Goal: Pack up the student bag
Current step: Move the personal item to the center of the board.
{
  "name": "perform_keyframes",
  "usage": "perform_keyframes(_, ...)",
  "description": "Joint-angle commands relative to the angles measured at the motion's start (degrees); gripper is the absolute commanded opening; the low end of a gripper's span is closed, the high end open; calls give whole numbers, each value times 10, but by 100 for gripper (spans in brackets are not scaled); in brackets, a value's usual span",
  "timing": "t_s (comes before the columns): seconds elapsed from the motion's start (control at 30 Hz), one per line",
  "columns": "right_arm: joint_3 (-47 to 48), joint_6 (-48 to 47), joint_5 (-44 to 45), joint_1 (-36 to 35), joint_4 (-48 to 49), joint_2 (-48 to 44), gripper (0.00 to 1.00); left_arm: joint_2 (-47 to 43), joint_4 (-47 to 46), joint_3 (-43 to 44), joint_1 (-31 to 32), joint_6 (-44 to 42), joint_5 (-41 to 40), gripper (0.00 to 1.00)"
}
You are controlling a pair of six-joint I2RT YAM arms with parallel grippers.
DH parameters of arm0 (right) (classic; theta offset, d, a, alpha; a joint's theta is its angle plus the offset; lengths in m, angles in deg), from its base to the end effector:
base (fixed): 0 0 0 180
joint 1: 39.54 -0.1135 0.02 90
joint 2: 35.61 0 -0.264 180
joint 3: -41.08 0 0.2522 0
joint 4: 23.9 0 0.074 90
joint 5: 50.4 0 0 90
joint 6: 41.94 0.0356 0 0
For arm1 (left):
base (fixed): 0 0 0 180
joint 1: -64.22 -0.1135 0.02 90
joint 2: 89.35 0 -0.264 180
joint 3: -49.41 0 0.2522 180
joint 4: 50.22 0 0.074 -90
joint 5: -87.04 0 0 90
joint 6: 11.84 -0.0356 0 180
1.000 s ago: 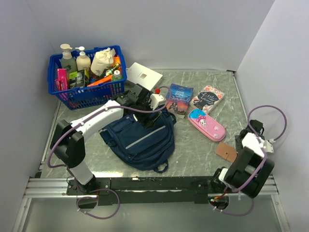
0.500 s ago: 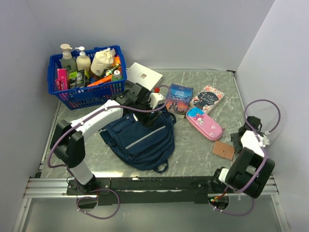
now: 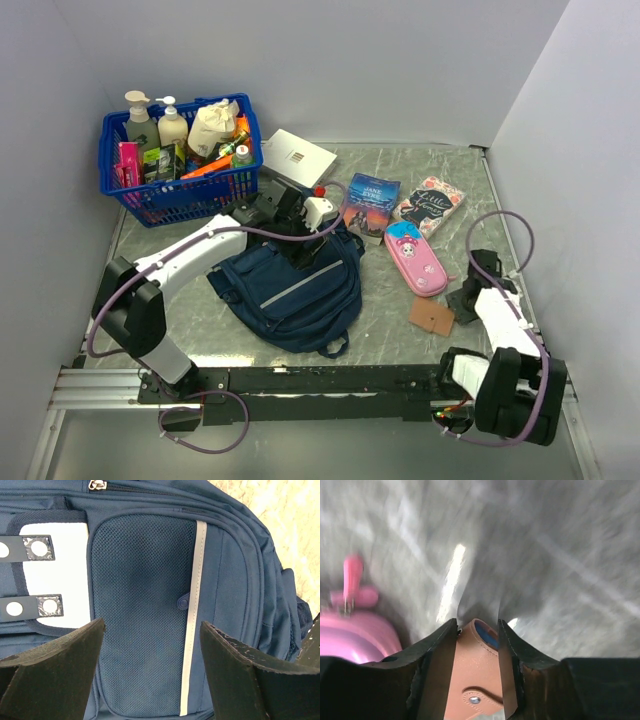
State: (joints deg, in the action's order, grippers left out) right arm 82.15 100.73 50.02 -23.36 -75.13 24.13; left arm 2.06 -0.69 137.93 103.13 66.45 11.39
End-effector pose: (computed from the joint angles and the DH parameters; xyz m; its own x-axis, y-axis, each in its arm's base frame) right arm 0.1551 -0.0517 0.1584 -0.2815 0.8960 -0.3435 0.9195 0.3542 0.1703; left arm 0.2626 -0.2233 0.2787 -0.4565 0.6211 -0.6370 0.8362 0.5442 -0.0686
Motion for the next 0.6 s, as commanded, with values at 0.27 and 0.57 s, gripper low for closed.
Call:
perform_keyframes(0.27,24,111,2,-218,-50,-5,13,-37,-29,-18,-2,-2,3,82)
perform_keyframes(0.57,22,93,13,-282,-52,-22,41,-40,-27,-19,-11,-8,5,82)
